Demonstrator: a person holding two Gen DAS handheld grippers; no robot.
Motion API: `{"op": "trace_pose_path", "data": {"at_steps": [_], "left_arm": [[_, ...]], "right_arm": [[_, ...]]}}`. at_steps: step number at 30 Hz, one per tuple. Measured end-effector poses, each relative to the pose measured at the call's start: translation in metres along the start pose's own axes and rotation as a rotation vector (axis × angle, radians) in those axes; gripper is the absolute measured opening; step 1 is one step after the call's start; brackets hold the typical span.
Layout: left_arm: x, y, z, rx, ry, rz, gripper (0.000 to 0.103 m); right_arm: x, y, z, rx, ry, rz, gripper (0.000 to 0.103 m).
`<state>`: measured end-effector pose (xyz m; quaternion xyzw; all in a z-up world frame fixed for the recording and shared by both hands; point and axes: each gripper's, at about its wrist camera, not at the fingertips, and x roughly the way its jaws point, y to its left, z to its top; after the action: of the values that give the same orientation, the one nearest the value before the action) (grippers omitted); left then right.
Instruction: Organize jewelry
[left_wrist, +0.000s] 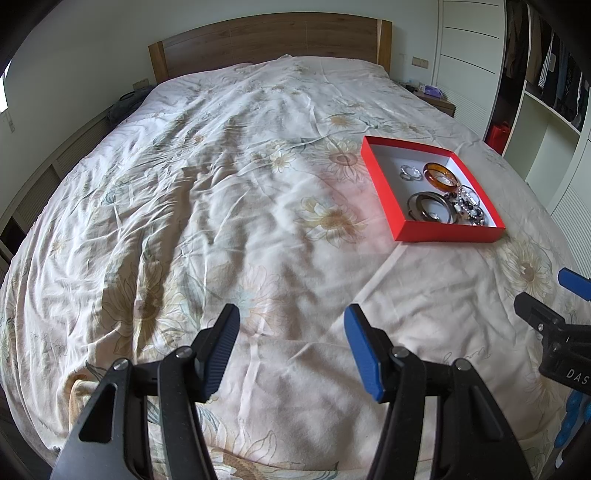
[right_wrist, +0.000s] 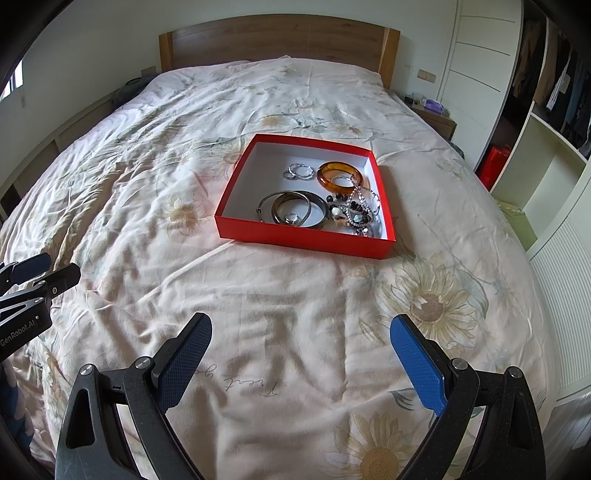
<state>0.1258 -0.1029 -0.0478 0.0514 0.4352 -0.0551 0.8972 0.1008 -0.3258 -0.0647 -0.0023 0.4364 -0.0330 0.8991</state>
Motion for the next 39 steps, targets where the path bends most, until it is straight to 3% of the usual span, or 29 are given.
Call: {"op": "trace_pose_path", "data": {"at_steps": [39], "left_arm": [[-0.0005,0.0025,-0.0016,0.002,0.001,0.0,0.057]], "right_arm": [[0.0001,0.0023,-0.0023,-0.003,0.002,0.002,0.096]]}}
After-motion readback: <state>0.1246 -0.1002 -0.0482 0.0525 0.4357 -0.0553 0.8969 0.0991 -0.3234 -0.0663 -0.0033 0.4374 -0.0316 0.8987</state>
